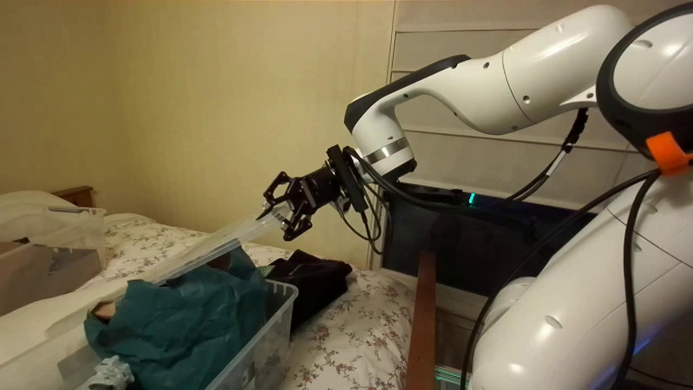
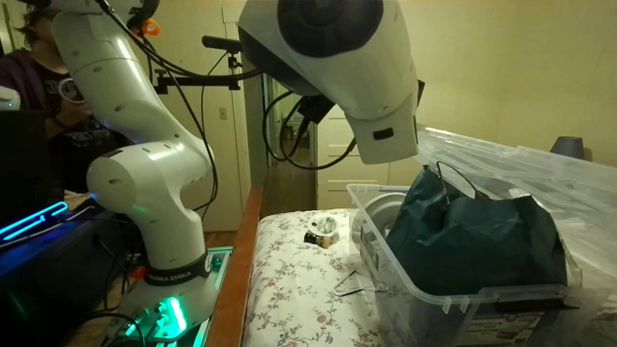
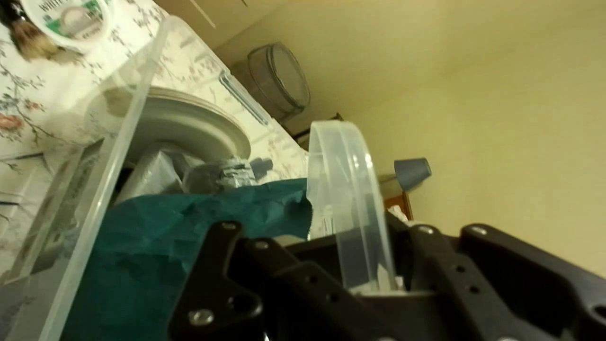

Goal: Move the storage box slightly and place the lid on top of it

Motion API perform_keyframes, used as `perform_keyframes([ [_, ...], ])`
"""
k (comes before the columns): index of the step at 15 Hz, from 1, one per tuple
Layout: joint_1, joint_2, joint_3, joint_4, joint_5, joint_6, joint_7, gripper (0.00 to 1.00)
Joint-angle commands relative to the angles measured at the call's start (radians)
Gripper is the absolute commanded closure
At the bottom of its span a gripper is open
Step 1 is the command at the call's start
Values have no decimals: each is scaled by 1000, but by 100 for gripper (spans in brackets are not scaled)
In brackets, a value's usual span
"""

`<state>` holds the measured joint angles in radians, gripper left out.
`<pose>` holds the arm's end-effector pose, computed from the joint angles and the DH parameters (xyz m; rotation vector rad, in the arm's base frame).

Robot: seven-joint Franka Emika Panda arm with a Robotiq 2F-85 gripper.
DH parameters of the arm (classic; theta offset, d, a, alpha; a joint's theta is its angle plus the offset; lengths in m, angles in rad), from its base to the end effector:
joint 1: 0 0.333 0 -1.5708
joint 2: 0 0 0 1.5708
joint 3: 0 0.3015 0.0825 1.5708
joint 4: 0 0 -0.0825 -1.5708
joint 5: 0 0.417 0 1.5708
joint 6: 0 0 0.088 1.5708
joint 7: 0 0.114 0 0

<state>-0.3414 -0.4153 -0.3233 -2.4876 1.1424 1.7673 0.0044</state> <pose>0.3953 -0.2010 0.4293 -1.6339 0.9901 -0.0793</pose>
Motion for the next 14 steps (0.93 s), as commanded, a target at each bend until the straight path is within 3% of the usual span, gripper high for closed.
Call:
perform_keyframes([
  [1,4,19,5,10,-100,-149,-26,100],
  [8,32,235,-16,130,-158,-387,-149,100],
  [14,18,562,-16,355,-169,-602,-284,100],
])
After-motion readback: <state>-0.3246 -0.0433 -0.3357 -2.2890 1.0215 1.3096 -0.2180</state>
